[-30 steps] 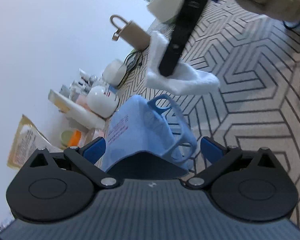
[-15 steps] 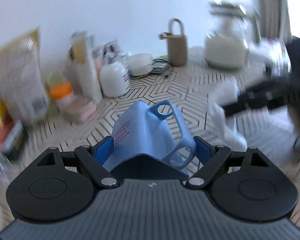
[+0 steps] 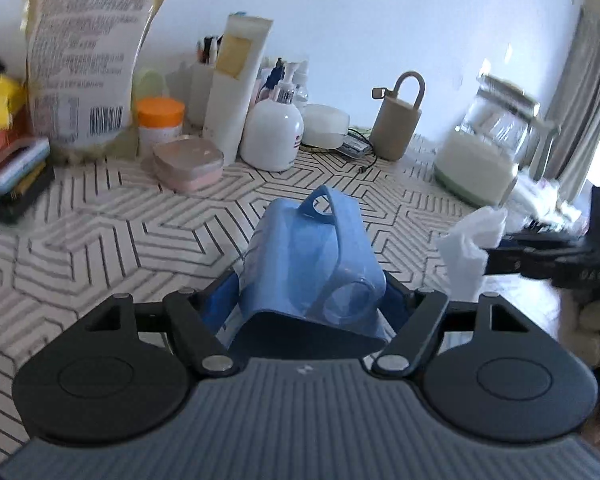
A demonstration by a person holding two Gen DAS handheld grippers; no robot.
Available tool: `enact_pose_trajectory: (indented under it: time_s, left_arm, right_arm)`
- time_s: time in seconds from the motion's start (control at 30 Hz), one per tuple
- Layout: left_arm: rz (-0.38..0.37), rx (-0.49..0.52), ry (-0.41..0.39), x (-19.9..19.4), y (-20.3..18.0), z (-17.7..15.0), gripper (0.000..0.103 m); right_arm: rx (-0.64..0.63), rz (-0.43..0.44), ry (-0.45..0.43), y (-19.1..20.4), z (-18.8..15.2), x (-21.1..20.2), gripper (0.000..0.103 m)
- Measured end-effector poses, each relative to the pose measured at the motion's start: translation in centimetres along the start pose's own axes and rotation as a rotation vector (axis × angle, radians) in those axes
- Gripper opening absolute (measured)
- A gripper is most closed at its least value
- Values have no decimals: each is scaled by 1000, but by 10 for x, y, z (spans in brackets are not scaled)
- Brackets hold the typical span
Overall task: Clean container
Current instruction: 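Turn the container back upright with the left tool while the right tool withdraws the wipe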
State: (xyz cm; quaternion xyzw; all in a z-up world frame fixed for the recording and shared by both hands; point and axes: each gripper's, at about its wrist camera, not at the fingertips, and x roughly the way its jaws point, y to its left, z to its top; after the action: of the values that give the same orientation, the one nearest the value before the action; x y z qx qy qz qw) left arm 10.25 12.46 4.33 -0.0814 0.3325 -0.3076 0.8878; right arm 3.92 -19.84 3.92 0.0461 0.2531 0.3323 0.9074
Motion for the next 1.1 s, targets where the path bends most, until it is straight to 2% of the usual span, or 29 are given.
enact_pose_trajectory:
  time_s: [0.1, 0.23, 0.27, 0.4, 0.47, 0.6, 0.73, 0.93, 1.0, 1.1]
  left_arm:
    - [-93, -82, 26, 3, 7, -4, 73]
    - [-126, -74, 23, 11, 2, -7, 73]
    - [-139, -73, 22, 12, -1, -10, 73]
    - [-120, -60, 12, 14, -9, -8, 74]
    - [-106, -62, 9, 11, -10, -5, 84]
    - [-52, 41, -12, -8, -22, -8, 91]
    - [-103, 123, -52, -22, -31, -16, 96]
    - [-56, 181, -43, -12, -36, -20, 97]
    - [-45, 218, -37, -7, -40, -23, 102]
    - [-30, 245, -29, 5, -40, -23, 103]
  right_arm:
    - [18, 6, -6, -2, 0, 3, 22]
    - [60, 20, -22, -9, 1, 3, 22]
    - [69, 23, -31, -12, 2, 3, 25]
    - [110, 42, -57, -21, 6, 2, 25]
    - [110, 46, -56, -20, 6, 3, 24]
    - [104, 46, -43, -16, 3, 6, 23]
    - [88, 37, -22, -15, 6, 13, 23]
    - [54, 48, -4, -10, 16, 17, 23]
    - [41, 53, 9, -10, 19, 18, 23]
    - [34, 66, 20, -10, 21, 19, 23]
